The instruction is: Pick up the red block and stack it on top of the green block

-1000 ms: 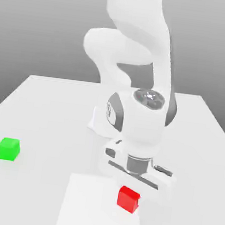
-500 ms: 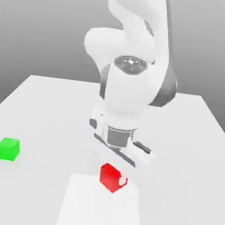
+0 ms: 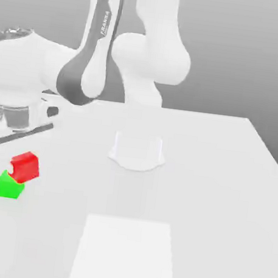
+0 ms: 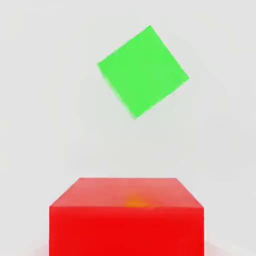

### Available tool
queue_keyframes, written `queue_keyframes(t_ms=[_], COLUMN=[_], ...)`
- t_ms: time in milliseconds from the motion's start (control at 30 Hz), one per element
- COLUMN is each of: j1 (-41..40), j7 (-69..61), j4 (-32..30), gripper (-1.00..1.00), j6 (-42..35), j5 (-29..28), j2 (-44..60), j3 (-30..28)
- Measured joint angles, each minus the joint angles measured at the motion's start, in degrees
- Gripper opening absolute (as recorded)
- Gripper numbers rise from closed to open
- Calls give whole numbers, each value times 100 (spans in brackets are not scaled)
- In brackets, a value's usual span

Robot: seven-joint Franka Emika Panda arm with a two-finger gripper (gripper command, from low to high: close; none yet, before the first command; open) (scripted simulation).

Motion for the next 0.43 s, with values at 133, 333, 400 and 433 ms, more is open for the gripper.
queue_keyframes(t_ms=[133,333,400,433], j1=[-427,-470,-470,-470], j7=[674,668,668,668], j4=[12,47,47,47], gripper=[-100,100,100,100], j6=[173,1083,1083,1083], j5=[20,109,109,109], j2=[158,1106,1106,1106], j3=[-171,-109,-109,-109])
